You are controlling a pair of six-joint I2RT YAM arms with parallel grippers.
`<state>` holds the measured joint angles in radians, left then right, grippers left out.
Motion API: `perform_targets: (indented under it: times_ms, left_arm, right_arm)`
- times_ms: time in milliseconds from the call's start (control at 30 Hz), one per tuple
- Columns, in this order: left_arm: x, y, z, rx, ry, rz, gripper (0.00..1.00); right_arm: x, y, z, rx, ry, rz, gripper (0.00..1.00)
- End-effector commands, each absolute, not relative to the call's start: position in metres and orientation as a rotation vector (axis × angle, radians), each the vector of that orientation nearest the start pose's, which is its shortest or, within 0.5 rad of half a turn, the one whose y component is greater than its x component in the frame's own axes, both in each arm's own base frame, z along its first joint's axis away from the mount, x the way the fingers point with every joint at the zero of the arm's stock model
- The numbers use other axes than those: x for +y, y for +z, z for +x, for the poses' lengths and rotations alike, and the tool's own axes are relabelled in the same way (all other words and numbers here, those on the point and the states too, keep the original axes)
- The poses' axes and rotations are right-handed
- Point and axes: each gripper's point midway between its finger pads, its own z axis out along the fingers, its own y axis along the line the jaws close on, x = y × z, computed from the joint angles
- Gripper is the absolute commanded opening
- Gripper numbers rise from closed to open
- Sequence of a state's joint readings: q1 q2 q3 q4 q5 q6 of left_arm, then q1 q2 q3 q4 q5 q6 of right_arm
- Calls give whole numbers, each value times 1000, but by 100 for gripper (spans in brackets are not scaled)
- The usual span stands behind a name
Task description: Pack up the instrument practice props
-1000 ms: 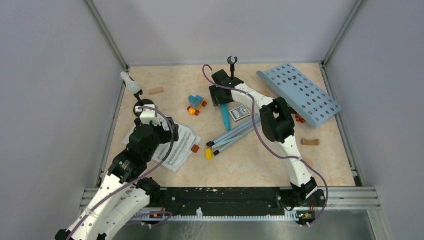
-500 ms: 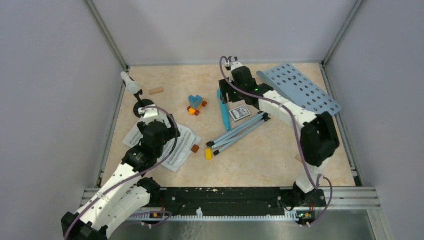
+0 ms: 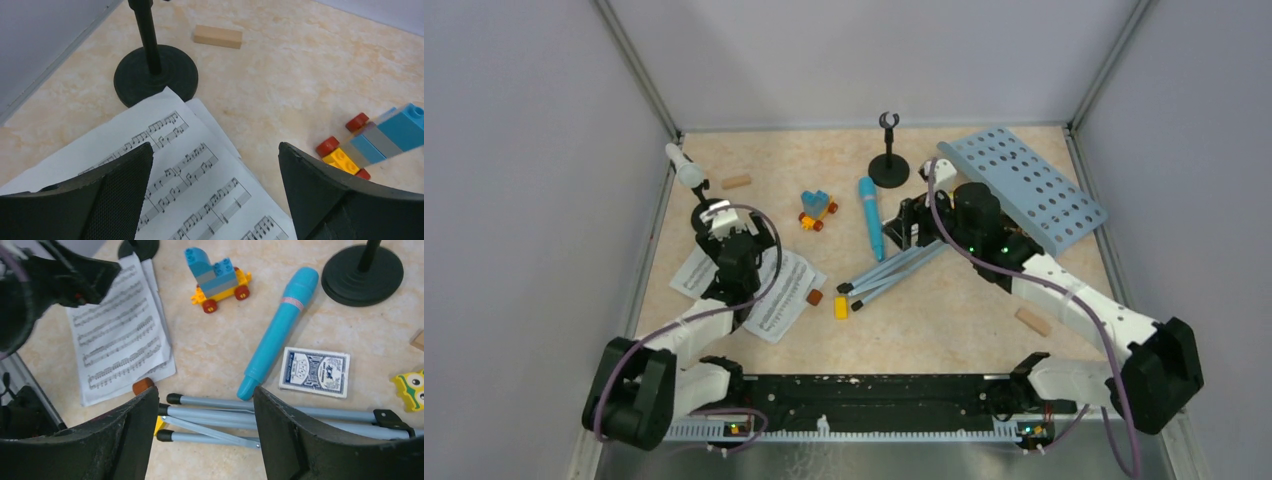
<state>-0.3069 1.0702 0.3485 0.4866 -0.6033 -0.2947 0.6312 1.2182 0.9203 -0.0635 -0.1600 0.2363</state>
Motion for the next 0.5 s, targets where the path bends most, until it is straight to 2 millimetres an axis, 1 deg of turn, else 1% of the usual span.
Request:
perform_targets:
  times_ms: [0,67,100,133,167,233,267,433,467]
  left_arm:
    - [7,176,367,1499,102,-446,99]
    - [23,174,372,1469,110,-477,99]
    - [29,175,374,1451,102,-488,99]
    - [40,176,375,1430,103,-510,99]
    - [47,178,376,1408,88,-524,98]
    - [53,178,379,1384,40,-530,96]
    - [61,178,380,1370,35,-534,95]
    - [70,174,395,1377,-16,-451,96]
    - [71,170,398,1387,-20,-438,96]
  right_arm:
    - [268,280,281,1673,810,-556,68]
    - [263,285,277,1637,796,-575,68]
    - [262,286,275,1625,790,-587,68]
    - [261,286,274,1615,785,-599,68]
    - [261,286,272,1605,781,-614,68]
    - [261,284,271,1597,778,-629,68]
    - [261,284,270,1595,777,-636,68]
    - [264,280,272,1591,778,-646,68]
    - [264,278,273,1593,777,-649,68]
